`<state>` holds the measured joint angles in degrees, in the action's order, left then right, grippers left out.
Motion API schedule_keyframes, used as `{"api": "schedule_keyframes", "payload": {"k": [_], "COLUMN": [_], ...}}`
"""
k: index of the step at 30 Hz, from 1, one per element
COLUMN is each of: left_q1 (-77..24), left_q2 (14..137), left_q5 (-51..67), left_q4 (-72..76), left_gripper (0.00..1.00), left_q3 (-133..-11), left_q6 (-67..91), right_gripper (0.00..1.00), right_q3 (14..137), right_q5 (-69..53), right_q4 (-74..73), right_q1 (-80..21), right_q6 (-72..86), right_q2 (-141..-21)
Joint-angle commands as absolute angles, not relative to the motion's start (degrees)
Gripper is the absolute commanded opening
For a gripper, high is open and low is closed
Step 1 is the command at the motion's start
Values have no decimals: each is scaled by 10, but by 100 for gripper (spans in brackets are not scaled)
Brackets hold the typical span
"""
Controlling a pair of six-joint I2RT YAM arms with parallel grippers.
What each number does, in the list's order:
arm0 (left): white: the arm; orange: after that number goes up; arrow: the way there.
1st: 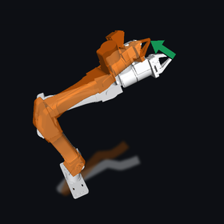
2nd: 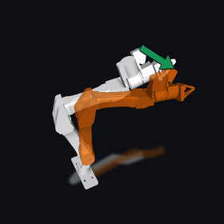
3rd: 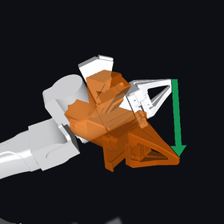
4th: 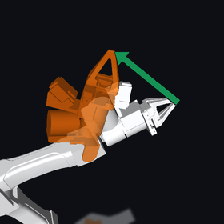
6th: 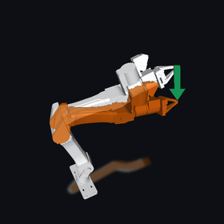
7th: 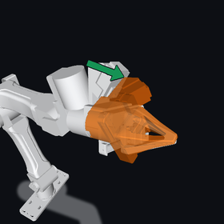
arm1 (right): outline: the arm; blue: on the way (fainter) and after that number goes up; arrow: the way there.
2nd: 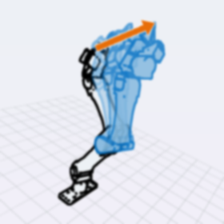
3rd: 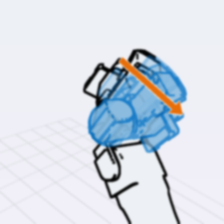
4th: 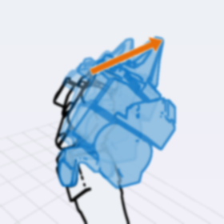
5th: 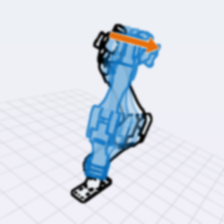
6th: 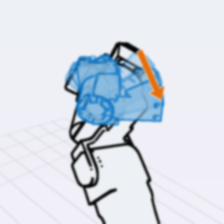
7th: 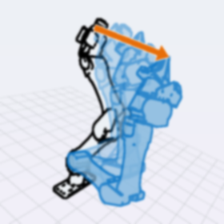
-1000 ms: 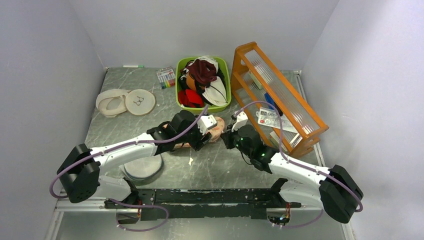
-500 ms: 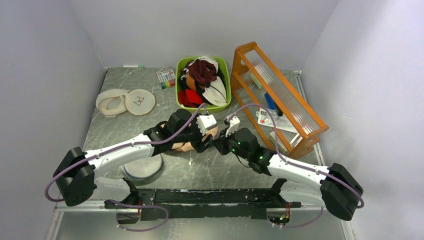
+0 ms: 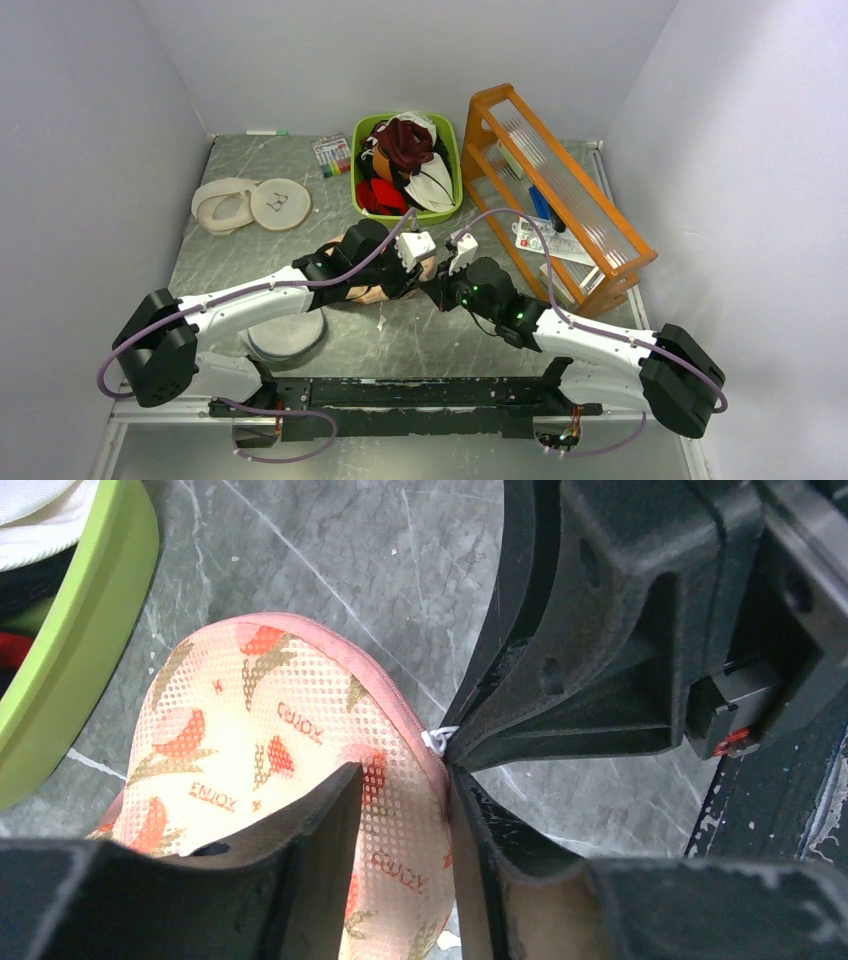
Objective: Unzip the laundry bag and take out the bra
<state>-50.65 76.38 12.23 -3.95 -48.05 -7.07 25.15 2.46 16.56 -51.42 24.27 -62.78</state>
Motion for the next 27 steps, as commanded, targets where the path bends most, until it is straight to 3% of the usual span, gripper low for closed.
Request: {"api": "schedule_keyframes", "payload": {"k": [1,4,9,18,27], "left_q1": [-503,-503,-504,-503,-503], "left_q2": [768,767,765,764,764], "left_q5": [119,120,120,143,197], "left_q4": [-47,-50,-51,-57,-64], "left_gripper": [44,39,16,7,7], "left_q3": [-501,-502,-501,-503,-506], "left_q6": [-81,-84,-89,-97,-110], "right_gripper": [0,0,0,0,0], "right_q3": [272,272,274,277,300], "right_q5": [52,62,80,104,85], "right_q4": [175,168,153,131,78], "right_q1": [-516,-516,-516,-495,-409], "right_q6": [247,246,254,265,233], "right_q2": [-628,-629,-626,-630,-650]}}
